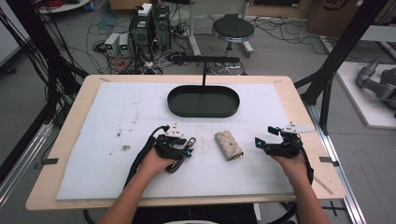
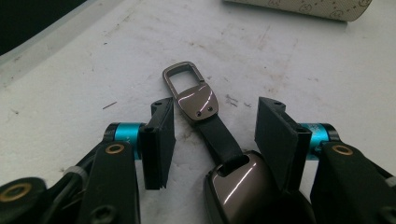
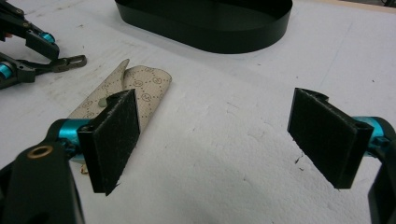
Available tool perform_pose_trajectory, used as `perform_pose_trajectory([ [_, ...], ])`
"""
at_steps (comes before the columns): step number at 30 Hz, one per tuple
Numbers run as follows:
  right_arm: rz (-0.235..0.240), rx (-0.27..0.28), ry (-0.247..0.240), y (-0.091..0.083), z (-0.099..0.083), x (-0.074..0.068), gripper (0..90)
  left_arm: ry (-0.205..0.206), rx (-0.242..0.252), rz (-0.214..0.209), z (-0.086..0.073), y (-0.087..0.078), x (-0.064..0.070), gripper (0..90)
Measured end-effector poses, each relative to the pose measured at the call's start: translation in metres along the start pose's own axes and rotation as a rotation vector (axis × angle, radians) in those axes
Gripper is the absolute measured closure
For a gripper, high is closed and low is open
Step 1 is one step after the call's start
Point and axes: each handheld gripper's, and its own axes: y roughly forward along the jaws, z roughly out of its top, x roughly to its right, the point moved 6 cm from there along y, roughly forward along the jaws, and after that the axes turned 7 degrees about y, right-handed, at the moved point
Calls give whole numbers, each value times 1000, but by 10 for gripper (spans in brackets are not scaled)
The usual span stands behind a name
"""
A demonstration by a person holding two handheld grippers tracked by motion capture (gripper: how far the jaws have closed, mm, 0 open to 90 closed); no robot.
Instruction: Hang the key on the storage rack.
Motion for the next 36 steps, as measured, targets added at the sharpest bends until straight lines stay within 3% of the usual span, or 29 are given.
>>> perform_pose_trajectory([
  [13,-1,0,3,-1,-1,0,173,12,0,40,-2,-2,1,652],
  [15,-2,0,2,-1,-1,0,174,24,2,43,-2,-2,1,714],
  [21,-2,0,0,0,-1,0,174,40,4,45,-2,-2,1,722],
  [26,-2,2,-1,-1,-1,0,174,77,5,46,-2,-2,2,731],
  [27,-2,2,-1,-1,-1,0,174,77,5,46,-2,-2,2,743],
  [28,-1,1,0,-1,-1,0,174,76,24,37,-2,-4,3,809],
  [36,-1,2,0,-1,0,0,174,85,32,32,-2,-3,3,831],
])
